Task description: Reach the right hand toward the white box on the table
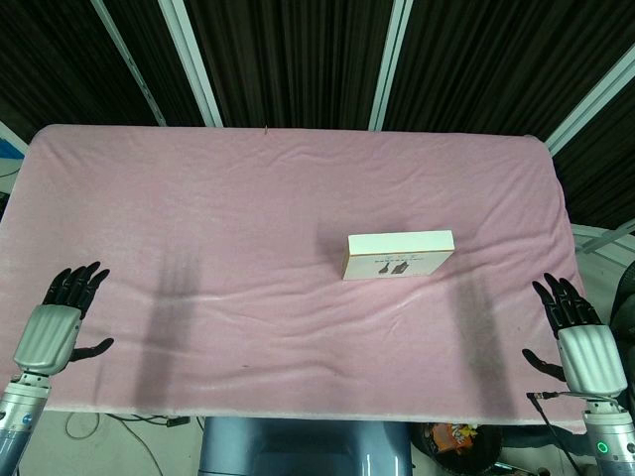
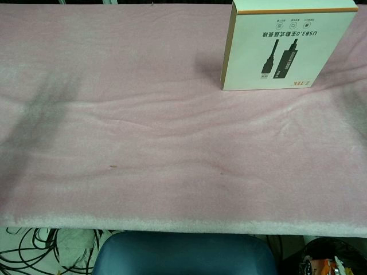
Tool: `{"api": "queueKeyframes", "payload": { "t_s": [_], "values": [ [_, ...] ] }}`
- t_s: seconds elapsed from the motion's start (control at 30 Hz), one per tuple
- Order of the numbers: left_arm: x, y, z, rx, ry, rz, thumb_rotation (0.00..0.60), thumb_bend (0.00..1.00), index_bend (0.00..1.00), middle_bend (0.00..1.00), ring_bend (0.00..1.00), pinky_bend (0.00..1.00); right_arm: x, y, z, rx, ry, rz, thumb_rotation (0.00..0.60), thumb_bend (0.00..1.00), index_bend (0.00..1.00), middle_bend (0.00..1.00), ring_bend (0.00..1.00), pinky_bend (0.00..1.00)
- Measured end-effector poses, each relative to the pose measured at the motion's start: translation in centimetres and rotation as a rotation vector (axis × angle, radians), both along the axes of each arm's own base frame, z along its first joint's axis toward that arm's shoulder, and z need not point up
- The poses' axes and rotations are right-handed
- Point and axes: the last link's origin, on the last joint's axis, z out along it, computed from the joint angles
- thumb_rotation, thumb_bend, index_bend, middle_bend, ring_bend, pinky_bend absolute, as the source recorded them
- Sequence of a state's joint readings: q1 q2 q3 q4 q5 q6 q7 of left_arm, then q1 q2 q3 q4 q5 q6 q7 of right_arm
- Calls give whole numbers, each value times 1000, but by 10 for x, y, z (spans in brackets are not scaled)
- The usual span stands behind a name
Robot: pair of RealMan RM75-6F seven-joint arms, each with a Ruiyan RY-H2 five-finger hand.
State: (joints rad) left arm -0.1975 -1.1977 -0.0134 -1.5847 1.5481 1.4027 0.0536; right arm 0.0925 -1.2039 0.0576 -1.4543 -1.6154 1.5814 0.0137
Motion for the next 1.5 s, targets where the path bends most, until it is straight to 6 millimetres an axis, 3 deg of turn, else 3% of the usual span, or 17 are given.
{"api": "queueKeyframes", "payload": {
  "t_s": [0.57,0.87,1.17,1.5],
  "values": [
    [0,-1,1,5,19,-9,600,0,0,0,0,0,4,1,0,3,-5,14,600,73,0,0,0,218],
    [-1,0,0,4,10,-1,600,0,0,0,0,0,23,-9,1,4,-25,63,600,73,0,0,0,219],
    [-1,3,-2,-7,6,2,600,0,0,0,0,0,69,-65,-4,80,-3,124,600,64,0,0,0,218],
    [-4,6,1,-14,-20,32,600,0,0,0,0,0,139,-141,-30,247,114,201,600,64,0,0,0,218]
  ]
}}
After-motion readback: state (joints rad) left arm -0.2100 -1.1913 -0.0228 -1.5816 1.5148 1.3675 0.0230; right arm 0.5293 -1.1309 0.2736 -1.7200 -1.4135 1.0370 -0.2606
